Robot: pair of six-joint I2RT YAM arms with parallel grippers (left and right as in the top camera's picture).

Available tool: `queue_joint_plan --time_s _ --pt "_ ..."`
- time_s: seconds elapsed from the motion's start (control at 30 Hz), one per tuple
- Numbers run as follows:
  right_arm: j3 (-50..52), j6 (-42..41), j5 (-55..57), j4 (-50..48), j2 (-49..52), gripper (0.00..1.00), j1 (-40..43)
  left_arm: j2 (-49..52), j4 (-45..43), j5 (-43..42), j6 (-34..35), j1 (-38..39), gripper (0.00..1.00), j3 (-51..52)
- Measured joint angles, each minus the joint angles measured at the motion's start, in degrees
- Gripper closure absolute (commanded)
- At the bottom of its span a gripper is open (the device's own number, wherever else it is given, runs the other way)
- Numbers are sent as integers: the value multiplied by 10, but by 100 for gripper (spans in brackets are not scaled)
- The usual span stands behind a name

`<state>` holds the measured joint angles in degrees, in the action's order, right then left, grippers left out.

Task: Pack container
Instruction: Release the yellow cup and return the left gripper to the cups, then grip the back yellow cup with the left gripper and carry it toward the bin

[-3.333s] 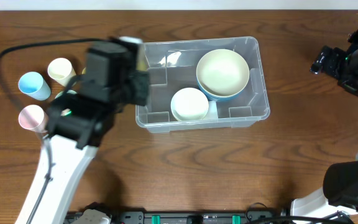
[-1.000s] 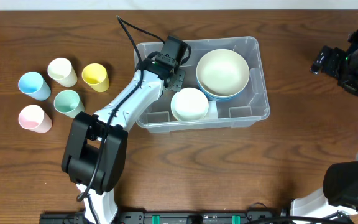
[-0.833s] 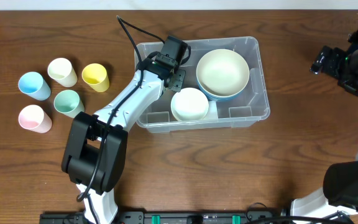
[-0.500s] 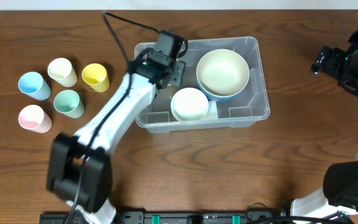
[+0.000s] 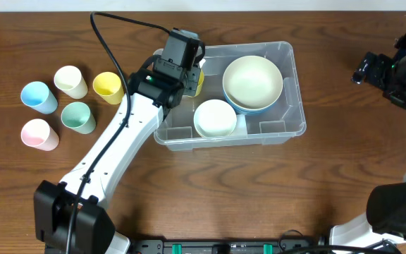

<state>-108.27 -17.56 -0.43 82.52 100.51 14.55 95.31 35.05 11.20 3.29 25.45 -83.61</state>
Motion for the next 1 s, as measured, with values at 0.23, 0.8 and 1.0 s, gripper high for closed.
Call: queue_joint_plan --time_s 0.23,0.8,1.0 --pt "0 0 0 0 0 1 0 0 30 9 63 -58 58 0" --pt "0 0 0 0 0 1 0 22 70 -16 114 -229 43 0" --pt "0 0 0 0 0 1 0 99 66 -18 117 -242 41 0"
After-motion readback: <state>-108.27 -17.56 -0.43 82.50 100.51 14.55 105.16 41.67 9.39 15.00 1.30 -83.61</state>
